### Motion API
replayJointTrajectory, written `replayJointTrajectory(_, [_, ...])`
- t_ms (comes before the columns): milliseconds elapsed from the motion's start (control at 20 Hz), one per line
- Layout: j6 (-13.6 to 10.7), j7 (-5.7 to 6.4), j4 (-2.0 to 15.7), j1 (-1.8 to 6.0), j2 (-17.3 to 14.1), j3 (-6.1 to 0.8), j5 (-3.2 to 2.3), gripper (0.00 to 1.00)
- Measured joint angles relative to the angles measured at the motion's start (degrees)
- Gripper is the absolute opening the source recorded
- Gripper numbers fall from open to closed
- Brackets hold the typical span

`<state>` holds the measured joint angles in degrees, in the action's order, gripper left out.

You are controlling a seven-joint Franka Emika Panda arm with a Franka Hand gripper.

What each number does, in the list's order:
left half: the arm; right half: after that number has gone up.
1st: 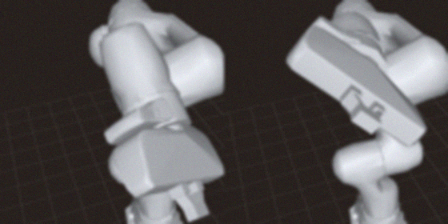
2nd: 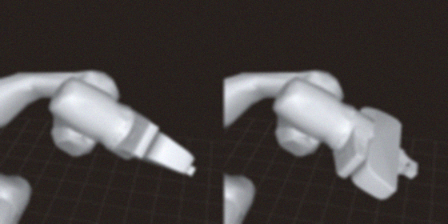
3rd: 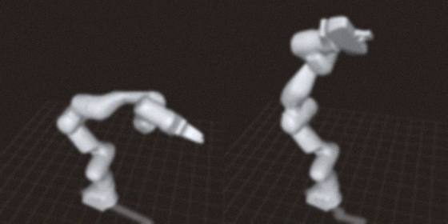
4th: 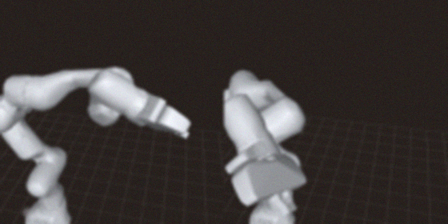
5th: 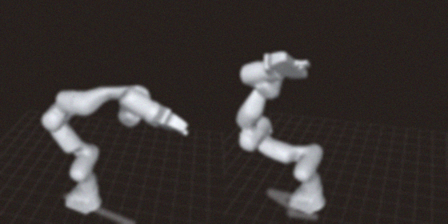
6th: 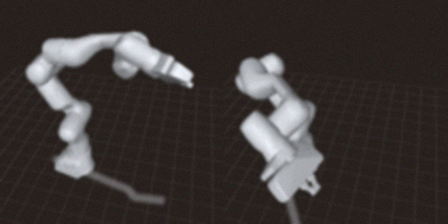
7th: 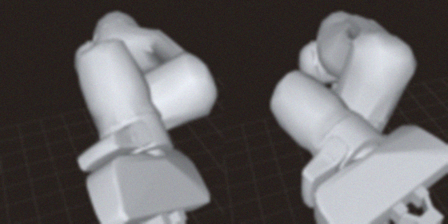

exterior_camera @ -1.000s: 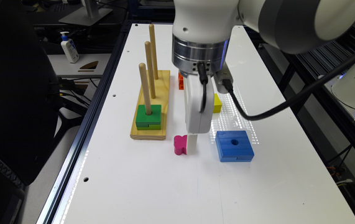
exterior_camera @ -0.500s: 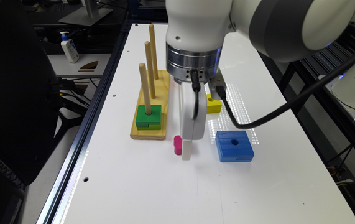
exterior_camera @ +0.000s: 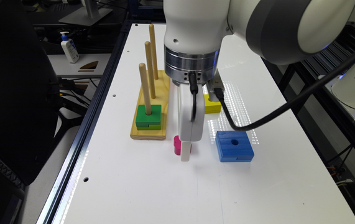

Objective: Pick up pink flower.

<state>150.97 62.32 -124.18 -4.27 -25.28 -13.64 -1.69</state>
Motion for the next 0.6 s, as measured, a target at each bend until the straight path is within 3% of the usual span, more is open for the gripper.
replayJointTrajectory(600, [0.0,0.00,0.70,0.02,-0.1,0.04,-0.01,1.00])
